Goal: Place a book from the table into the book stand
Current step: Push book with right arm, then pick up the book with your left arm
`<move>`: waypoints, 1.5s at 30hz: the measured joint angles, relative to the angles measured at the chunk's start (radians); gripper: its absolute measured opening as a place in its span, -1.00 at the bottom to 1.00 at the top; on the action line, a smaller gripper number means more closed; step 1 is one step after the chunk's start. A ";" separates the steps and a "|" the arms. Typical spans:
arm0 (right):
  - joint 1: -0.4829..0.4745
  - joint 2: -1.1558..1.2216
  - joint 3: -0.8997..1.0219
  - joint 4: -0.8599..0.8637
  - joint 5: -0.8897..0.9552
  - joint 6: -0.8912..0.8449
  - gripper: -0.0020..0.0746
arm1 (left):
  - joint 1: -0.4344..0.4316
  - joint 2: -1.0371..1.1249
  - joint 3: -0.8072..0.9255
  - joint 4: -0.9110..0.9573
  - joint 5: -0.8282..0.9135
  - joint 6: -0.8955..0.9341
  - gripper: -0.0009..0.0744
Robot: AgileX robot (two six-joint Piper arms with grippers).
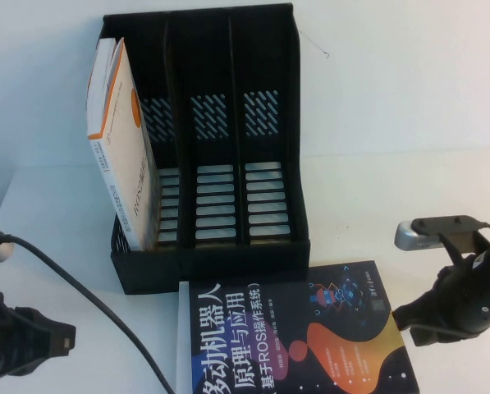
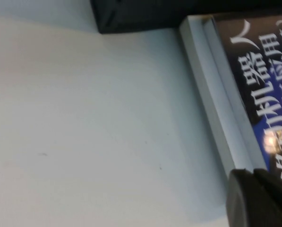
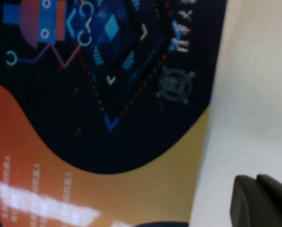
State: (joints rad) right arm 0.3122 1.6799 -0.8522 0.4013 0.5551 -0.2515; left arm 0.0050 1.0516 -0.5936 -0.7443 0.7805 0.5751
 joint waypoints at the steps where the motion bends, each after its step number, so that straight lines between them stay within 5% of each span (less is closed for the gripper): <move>1: 0.011 0.008 -0.002 0.000 0.000 0.000 -0.95 | 0.000 0.000 0.000 0.007 -0.014 -0.003 -0.98; 13: 0.181 0.024 -0.110 0.033 0.016 0.000 -0.95 | 0.000 0.001 0.000 -0.019 -0.040 -0.014 -0.98; 24: 0.192 0.024 -0.132 -0.001 0.020 0.029 -0.95 | 0.000 0.002 0.000 -0.060 -0.048 -0.132 -0.98; 32: 0.192 0.000 -0.134 -0.349 0.069 0.361 -0.95 | 0.000 0.003 0.000 -0.570 0.059 0.057 -0.98; 37: 0.192 -0.109 -0.134 -0.554 0.153 0.523 -0.95 | 0.000 0.007 0.000 -0.550 0.032 0.050 -0.97; 40: 0.192 -0.204 -0.134 -0.610 0.197 0.550 -0.95 | 0.000 0.027 0.000 -0.489 0.024 0.004 -0.83; 45: 0.192 -0.383 -0.134 -0.650 0.222 0.576 -0.95 | 0.000 0.082 0.000 -0.449 0.010 -0.001 -0.22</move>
State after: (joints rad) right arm 0.5047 1.2971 -0.9867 -0.2486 0.7772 0.3241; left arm 0.0050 1.1337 -0.5936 -1.1933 0.7903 0.5741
